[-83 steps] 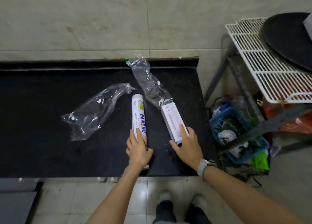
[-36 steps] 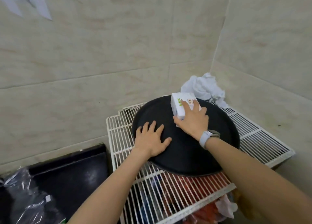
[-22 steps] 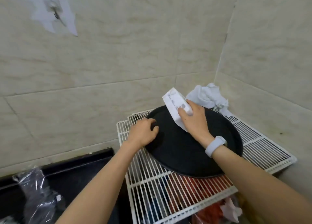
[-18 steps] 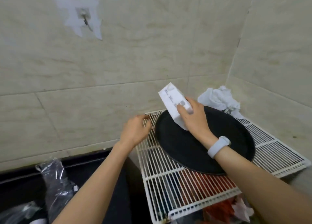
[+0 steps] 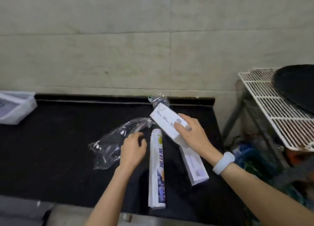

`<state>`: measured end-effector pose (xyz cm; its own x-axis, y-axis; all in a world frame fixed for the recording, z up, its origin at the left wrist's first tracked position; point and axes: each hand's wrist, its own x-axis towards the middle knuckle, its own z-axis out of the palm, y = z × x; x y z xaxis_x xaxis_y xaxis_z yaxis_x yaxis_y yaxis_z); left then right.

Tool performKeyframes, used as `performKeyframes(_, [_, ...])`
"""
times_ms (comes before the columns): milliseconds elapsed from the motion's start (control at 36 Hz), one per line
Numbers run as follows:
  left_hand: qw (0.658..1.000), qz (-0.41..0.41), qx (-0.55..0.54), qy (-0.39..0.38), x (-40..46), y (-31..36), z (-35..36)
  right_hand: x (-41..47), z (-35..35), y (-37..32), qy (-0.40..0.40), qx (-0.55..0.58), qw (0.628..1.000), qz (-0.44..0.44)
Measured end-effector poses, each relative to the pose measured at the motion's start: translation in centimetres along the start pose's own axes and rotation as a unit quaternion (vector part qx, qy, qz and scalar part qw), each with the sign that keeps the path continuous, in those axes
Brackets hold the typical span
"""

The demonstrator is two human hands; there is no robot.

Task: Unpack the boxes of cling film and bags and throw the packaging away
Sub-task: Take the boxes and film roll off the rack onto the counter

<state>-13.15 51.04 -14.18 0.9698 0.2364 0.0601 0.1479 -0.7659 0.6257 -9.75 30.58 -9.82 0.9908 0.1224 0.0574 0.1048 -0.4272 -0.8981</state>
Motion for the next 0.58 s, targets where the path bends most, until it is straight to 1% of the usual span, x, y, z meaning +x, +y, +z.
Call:
performKeyframes(83, [0.995, -0.090, 0.030, -0.021, -3.7, -6.7, -0.1, -3.0, 5.9, 1.0, -0.060, -0.052, 0.997, 0.011])
performKeyframes(167, [0.981, -0.174, 0.068, -0.056, -6.8, -11.6, 0.0, -5.7, 10.7, 1.5, -0.099, -0.172, 0.979, -0.038])
performKeyframes(194, [0.975, -0.195, 0.078, -0.068, -7.7, -12.9, 0.1, -6.4, 12.1, 1.6, -0.113, -0.222, 0.966, -0.066])
performKeyframes(250, [0.966, -0.220, 0.098, -0.096, -9.2, -14.8, 0.4, -7.6, 14.7, 2.0, -0.146, -0.319, 0.928, -0.124])
performKeyframes(278, [0.961, -0.228, 0.105, -0.113, -9.8, -15.5, 0.7, -8.1, 15.8, 2.2, -0.158, -0.354, 0.911, -0.144])
performKeyframes(333, [0.954, -0.238, 0.113, -0.144, -10.6, -16.6, 1.2, -8.9, 17.4, 2.7, -0.168, -0.396, 0.888, -0.162])
performKeyframes(389, [0.952, -0.232, 0.123, -0.159, -11.3, -17.2, 1.6, -9.4, 18.6, 3.6, -0.185, -0.419, 0.875, -0.154])
performKeyframes(472, [0.952, -0.238, 0.112, -0.156, -11.7, -17.5, 2.0, -9.8, 19.4, 5.4, -0.236, -0.410, 0.868, -0.147])
performKeyframes(528, [0.952, -0.248, 0.100, -0.151, -11.6, -17.4, 2.1, -10.1, 19.1, 6.1, -0.270, -0.387, 0.868, -0.154])
performKeyframes(583, [0.951, -0.264, 0.086, -0.137, -11.3, -16.9, 2.1, -10.2, 18.4, 6.1, -0.273, -0.358, 0.877, -0.169])
